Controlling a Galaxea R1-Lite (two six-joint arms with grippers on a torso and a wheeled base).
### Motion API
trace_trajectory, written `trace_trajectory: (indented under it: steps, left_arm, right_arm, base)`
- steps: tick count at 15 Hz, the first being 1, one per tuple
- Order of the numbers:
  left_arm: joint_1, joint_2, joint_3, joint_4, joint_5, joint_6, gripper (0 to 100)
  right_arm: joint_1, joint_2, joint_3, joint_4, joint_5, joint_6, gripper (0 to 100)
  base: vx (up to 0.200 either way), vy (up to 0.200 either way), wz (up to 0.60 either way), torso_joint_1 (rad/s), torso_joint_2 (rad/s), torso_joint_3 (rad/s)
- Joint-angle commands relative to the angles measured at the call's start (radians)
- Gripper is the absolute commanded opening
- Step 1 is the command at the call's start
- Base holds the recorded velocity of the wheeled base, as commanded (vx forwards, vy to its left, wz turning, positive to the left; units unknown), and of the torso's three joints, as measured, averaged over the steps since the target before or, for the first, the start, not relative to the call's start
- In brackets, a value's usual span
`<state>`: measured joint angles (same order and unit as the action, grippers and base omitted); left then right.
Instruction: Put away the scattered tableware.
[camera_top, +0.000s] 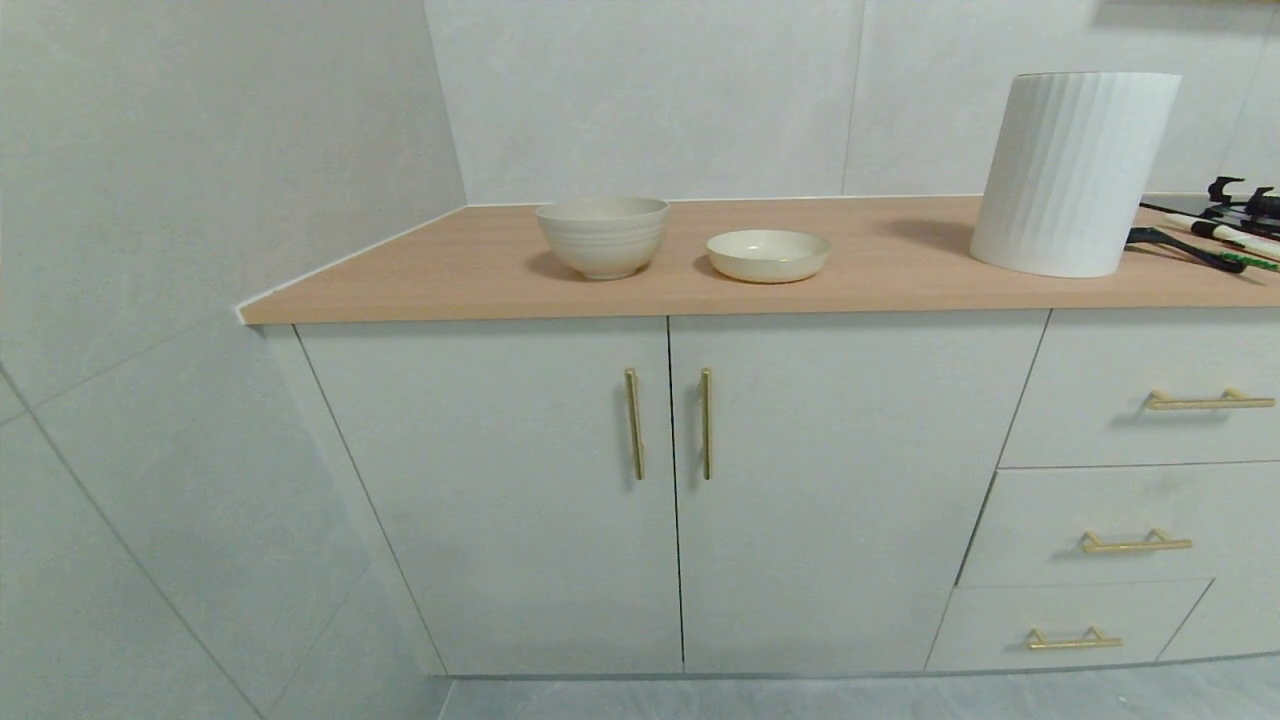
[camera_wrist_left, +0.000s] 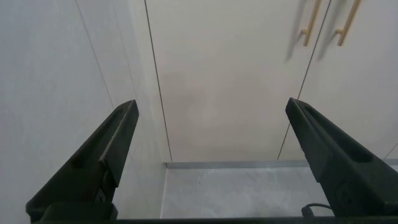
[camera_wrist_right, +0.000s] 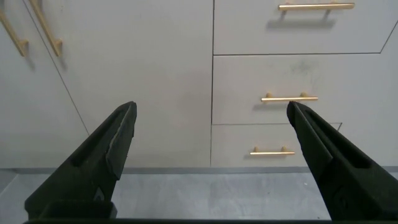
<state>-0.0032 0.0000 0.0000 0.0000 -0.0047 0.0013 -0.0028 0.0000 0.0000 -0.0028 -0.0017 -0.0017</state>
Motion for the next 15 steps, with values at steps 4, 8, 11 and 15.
trace_trajectory:
  steps: [4, 8, 11, 15]
  left_arm:
    - [0.0, 0.0, 0.0, 0.0, 0.0, 0.0, 100]
    - [0.0, 0.0, 0.0, 0.0, 0.0, 0.0, 100]
    - [0.0, 0.002, 0.0, 0.0, 0.0, 0.0, 100]
    - [0.0, 0.002, 0.0, 0.0, 0.0, 0.002, 100]
  right_arm:
    - [0.0, 0.002, 0.0, 0.0, 0.003, -0.011, 100]
    - [0.001, 0.011, -0.115, 0.001, 0.075, -0.018, 100]
    - [0.014, 0.268, -0.216, 0.056, 0.302, 0.005, 100]
    - [0.193, 0.788, -0.37, 0.052, 0.42, 0.008, 100]
  base:
    - [0.0, 0.0, 0.0, 0.0, 0.0, 0.0]
    - [0.0, 0.0, 0.0, 0.0, 0.0, 0.0]
    - [0.0, 0.0, 0.0, 0.0, 0.0, 0.0]
    - [0.0, 0.0, 0.0, 0.0, 0.0, 0.0]
